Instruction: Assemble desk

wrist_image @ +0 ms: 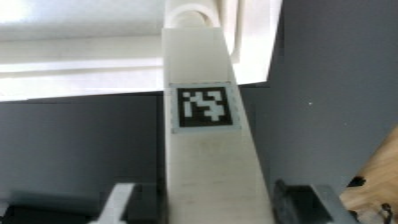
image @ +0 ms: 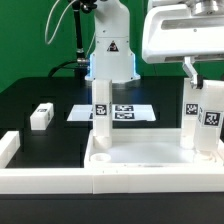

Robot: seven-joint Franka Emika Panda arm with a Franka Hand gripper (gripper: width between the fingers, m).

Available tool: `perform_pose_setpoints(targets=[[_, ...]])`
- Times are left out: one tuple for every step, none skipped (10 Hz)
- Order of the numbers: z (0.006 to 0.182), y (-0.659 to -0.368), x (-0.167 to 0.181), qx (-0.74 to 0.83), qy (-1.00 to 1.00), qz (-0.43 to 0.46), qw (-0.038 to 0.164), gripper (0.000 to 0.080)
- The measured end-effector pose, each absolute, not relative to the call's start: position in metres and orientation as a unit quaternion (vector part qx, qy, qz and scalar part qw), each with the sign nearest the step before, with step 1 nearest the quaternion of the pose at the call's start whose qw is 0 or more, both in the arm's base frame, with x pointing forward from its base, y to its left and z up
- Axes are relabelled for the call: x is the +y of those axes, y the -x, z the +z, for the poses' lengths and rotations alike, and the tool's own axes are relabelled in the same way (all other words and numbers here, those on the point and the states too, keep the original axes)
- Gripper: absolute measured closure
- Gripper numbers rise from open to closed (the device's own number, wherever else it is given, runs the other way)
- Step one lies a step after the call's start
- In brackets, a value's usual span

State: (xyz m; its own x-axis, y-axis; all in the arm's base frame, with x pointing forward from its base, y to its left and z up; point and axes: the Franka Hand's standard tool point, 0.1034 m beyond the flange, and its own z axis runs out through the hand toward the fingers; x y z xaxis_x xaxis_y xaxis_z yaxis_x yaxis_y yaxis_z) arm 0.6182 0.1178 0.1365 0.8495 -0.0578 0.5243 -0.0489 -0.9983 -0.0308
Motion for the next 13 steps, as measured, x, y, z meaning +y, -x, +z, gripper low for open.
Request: perform_pose_setpoints(targets=[[0.1344,-0.6175,0.1174,0.026,0.962,-0.272,0.007,0.0515],[0.1312,-0.6167,0.1172,0.025,0.962,-0.271,0.006,0.0515],[0.1267,-0.6157,0.1176,0.024,0.962,-0.271,0.005,0.0515],[0.1258,-0.6164,0.1184,0.022,0.961,-0.276,0.005,0.0515],[0.1259,-0.6176,0.1176,0.020,0.960,-0.281,0.005,0.0515],[0.1261,-0.6179,0.1176,0.017,0.959,-0.282,0.004,0.0515],[0.1262,-0.6180,0.1178,0.015,0.959,-0.283,0.004,0.0515],[0.1261,-0.6179,0.1179,0.013,0.959,-0.283,0.003,0.0443],[0.1261,-0.6179,0.1179,0.012,0.959,-0.283,0.003,0.0443],[0.1261,-0.6179,0.1179,0.010,0.959,-0.283,0.002,0.0260],[0.1261,-0.6179,0.1180,0.009,0.959,-0.282,0.002,0.0260],[0.1261,-0.6179,0.1180,0.007,0.959,-0.282,0.002,0.0172],[0.1261,-0.6179,0.1180,0.006,0.959,-0.282,0.001,0.0156]])
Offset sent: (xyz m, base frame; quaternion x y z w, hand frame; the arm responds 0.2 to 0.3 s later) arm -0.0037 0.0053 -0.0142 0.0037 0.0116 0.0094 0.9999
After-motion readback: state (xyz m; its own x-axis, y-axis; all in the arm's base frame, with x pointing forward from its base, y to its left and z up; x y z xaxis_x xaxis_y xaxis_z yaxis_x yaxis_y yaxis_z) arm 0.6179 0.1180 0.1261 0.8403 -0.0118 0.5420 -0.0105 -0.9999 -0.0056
